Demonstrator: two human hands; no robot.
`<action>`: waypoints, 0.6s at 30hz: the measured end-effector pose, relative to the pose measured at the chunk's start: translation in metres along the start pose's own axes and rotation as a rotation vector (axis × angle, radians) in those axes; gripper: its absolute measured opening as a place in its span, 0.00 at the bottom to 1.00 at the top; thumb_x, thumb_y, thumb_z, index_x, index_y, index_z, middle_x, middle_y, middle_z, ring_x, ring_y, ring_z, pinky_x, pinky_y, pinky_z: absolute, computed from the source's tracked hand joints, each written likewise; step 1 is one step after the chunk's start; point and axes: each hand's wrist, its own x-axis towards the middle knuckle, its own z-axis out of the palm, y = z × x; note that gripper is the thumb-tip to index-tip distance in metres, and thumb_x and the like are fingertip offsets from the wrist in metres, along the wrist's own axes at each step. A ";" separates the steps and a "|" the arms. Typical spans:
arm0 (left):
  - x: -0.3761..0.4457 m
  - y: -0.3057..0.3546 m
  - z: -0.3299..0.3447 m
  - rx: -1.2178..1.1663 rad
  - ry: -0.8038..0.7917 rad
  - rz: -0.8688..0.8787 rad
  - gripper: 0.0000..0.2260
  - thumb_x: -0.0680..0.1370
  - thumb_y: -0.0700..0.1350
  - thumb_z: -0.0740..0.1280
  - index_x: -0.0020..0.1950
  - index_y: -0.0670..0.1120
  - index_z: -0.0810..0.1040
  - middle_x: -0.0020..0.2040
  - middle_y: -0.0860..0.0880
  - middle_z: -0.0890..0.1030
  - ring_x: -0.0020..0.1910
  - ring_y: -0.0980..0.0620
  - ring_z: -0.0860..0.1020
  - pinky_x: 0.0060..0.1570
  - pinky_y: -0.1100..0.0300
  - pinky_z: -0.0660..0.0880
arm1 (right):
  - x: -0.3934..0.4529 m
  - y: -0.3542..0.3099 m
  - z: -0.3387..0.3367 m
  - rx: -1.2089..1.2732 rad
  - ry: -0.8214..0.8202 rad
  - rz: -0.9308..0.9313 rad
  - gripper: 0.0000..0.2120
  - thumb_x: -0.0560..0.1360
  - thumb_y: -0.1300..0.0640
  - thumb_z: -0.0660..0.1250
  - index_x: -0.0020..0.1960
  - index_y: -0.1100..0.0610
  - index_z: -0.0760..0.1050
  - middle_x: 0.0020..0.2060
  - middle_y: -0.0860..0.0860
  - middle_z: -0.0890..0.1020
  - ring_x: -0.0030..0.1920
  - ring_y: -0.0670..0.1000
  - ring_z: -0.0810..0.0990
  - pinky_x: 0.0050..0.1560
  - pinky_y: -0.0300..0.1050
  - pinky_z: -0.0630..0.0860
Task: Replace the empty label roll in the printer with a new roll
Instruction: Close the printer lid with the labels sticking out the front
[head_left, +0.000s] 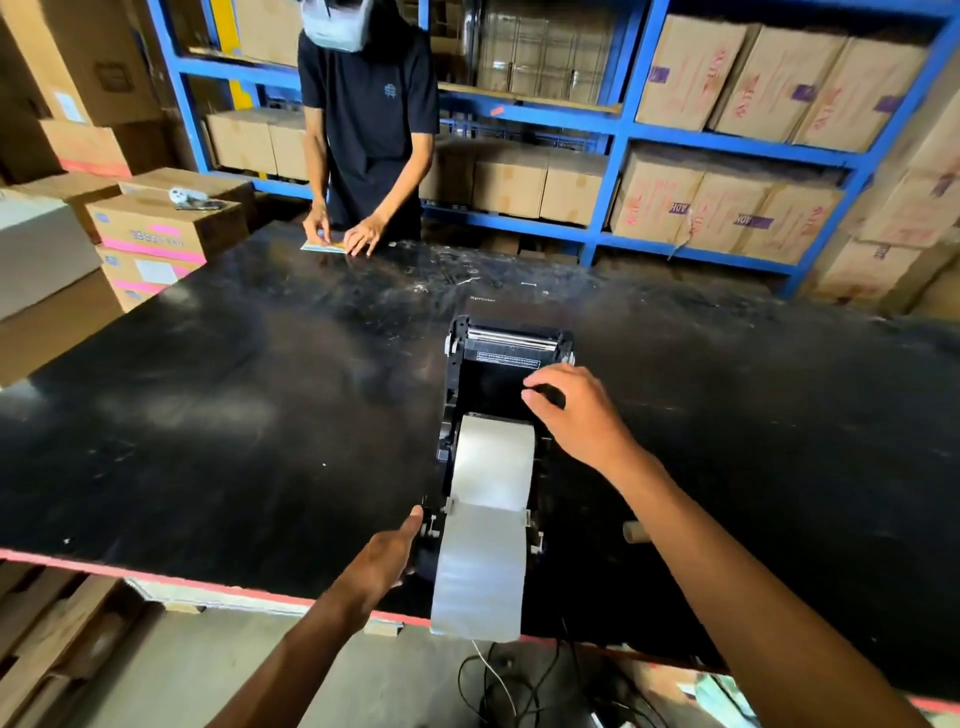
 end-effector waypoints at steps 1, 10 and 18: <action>0.002 0.005 -0.003 0.003 -0.005 -0.003 0.25 0.79 0.61 0.53 0.43 0.42 0.80 0.43 0.43 0.81 0.44 0.47 0.77 0.54 0.54 0.73 | 0.023 0.000 -0.003 -0.057 0.010 0.009 0.14 0.76 0.53 0.65 0.58 0.56 0.79 0.60 0.55 0.80 0.61 0.57 0.75 0.64 0.54 0.68; 0.012 0.014 -0.020 0.081 -0.069 -0.031 0.29 0.79 0.61 0.52 0.58 0.38 0.77 0.57 0.38 0.80 0.55 0.44 0.80 0.60 0.52 0.75 | 0.060 0.007 0.022 -0.414 -0.033 0.086 0.24 0.79 0.46 0.55 0.72 0.55 0.64 0.74 0.55 0.64 0.74 0.54 0.60 0.73 0.57 0.47; 0.012 0.017 -0.020 0.089 -0.063 -0.043 0.36 0.76 0.67 0.46 0.51 0.38 0.79 0.51 0.40 0.82 0.50 0.45 0.80 0.58 0.50 0.75 | -0.042 -0.003 0.018 -0.292 0.220 -0.173 0.02 0.71 0.59 0.71 0.43 0.53 0.79 0.43 0.52 0.78 0.45 0.57 0.76 0.58 0.48 0.60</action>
